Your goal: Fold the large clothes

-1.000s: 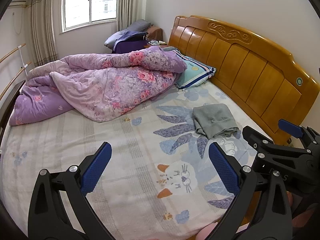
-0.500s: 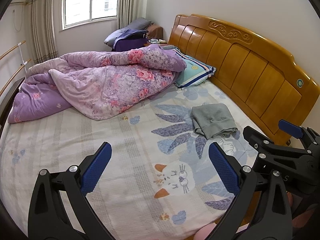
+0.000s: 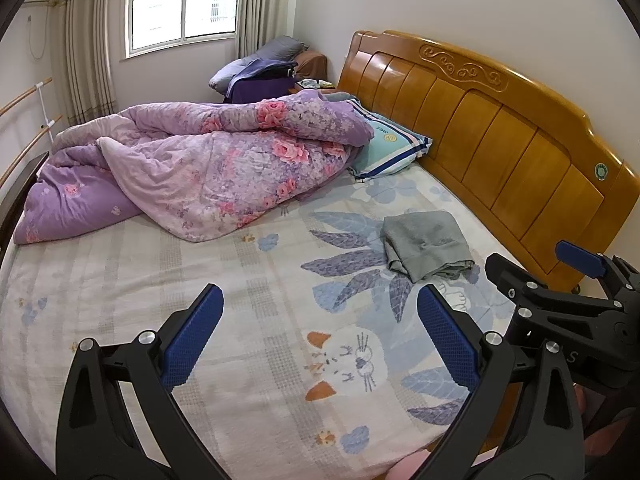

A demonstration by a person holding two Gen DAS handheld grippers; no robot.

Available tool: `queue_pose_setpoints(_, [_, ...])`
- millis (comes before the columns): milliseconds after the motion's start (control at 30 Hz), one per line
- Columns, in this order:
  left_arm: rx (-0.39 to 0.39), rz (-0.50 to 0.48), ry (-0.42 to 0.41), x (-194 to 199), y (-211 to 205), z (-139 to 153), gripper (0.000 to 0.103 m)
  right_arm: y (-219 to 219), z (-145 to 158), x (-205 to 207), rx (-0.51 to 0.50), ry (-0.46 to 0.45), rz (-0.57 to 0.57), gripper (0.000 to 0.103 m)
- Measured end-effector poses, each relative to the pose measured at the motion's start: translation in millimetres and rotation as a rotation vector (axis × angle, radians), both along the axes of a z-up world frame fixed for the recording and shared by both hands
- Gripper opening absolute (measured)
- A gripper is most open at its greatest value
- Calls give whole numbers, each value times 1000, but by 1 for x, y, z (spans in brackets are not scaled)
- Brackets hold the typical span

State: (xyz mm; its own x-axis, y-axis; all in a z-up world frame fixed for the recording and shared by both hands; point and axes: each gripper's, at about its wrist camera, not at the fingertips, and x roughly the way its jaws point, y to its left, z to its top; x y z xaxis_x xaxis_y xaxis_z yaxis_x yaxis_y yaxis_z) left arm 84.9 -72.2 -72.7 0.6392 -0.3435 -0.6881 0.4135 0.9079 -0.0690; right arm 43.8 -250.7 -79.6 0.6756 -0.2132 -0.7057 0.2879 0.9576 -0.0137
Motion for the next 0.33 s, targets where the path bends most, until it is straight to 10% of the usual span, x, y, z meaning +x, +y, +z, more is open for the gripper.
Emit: queue_pose_setpoints(333, [2,30,18,12,-13,-6,98,-9,-3,16,-6,13,18,94])
